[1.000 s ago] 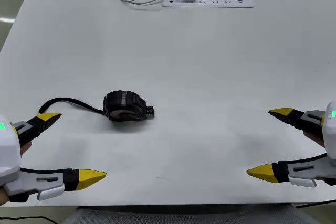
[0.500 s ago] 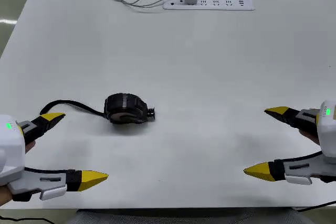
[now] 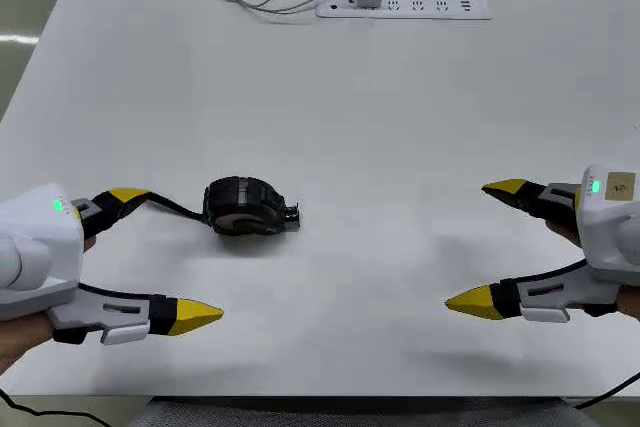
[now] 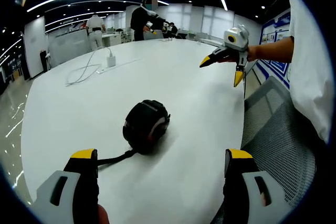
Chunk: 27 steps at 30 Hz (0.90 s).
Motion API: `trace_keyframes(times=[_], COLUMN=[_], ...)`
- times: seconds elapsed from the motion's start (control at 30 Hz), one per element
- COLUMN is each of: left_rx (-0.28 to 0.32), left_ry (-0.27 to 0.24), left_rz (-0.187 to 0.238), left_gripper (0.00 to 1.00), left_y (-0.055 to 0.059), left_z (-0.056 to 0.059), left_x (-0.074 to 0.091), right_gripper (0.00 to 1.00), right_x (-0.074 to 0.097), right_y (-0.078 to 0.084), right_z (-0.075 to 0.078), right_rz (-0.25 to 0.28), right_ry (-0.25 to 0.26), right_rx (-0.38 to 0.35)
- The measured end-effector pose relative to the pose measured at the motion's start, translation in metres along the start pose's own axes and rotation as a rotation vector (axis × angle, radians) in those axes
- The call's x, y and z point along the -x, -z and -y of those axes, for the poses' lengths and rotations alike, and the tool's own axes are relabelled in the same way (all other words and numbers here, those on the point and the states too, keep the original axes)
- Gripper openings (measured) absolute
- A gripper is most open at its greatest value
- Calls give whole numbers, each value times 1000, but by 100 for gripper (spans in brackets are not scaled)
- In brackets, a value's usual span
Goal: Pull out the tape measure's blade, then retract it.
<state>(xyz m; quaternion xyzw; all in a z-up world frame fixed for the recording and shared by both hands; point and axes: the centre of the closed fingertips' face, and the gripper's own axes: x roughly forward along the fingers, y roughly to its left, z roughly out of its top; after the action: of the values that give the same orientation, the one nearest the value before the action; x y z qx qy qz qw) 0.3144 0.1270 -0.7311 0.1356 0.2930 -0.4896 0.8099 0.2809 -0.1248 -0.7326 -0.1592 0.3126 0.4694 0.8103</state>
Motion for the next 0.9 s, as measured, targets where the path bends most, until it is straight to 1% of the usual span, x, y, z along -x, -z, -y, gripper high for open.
trace_keyframes(times=[0.17, 0.2, 0.23, 0.4, 0.57, 0.83, 0.9], left_rx=[-3, 8, 3, -8, -26, -65, -76], left_ry=[-4, 8, 3, 25, 46, 85, 87], left_rz=[4, 0, 1, -10, -24, -52, -57], left_gripper=[99, 99, 99, 99, 99, 99, 99], left_y=[-2, -1, -1, -1, -3, -4, -4], left_z=[-6, -6, -8, -10, -12, -17, -18], left_x=[-3, -4, -5, -10, -19, -32, -34], right_gripper=[82, 83, 83, 83, 84, 84, 84], right_x=[-8, -11, -12, -23, -34, -53, -57], right_y=[-7, -10, -10, -16, -21, -29, -30], right_z=[1, 1, 1, 3, 7, 7, 7], right_rz=[9, 13, 12, 12, 13, 13, 14], right_ry=[-23, -26, -28, -49, -67, -102, -111], right_rx=[7, 9, 12, 27, 41, 63, 65])
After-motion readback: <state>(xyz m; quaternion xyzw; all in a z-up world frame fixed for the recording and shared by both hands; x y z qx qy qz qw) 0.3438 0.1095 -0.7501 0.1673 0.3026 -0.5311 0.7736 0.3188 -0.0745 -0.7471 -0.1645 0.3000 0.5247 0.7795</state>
